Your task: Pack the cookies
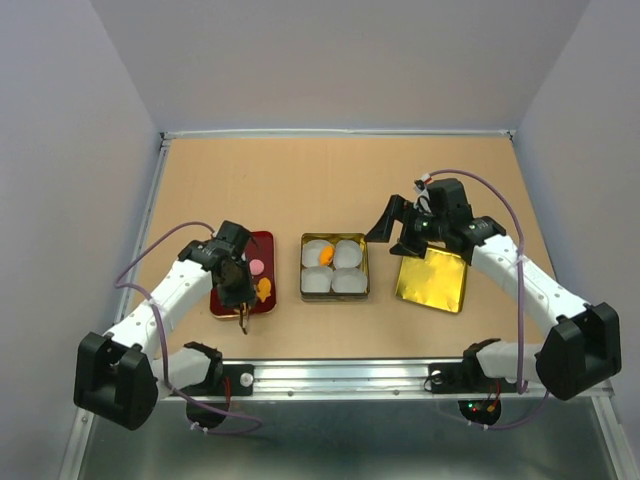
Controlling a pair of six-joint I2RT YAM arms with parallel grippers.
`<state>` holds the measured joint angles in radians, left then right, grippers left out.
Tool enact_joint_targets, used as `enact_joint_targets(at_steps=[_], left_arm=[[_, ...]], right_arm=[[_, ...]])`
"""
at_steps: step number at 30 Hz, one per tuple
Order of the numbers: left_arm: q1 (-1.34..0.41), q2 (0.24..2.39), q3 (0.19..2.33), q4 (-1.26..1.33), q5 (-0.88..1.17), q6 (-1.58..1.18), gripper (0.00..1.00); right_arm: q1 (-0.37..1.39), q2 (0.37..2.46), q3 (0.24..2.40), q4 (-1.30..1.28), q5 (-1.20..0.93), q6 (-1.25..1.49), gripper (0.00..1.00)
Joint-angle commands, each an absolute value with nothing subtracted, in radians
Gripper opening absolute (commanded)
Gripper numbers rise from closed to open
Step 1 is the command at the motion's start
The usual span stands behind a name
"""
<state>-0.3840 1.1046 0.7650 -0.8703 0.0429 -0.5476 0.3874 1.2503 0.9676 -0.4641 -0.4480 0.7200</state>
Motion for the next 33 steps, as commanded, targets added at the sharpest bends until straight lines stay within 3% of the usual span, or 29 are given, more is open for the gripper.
enact_joint_targets(at_steps=[1,14,26,33], left_arm=[[-0.371,1.12,0.764,-0.836,0.051,-0.508,0.35],[-0.31,1.348,0.874,-0.672,0.052,-0.463,0.2],[-0.272,1.528,1.057,-0.626,0.066,-0.428,0.14],[-0.267,1.505,1.13,-0.673,0.034,-0.414,0.13]], right_arm=[[0.391,1.256,0.965,-0.439,-0.433,0.7,1.0],[0.391,1.301,0.977,-0.43,-0.428,0.693,1.0],[0.391,1.307,0.979,-0.431,-0.426,0.689,1.0],[0.391,1.305,0.977,-0.431,-0.43,0.689,1.0]])
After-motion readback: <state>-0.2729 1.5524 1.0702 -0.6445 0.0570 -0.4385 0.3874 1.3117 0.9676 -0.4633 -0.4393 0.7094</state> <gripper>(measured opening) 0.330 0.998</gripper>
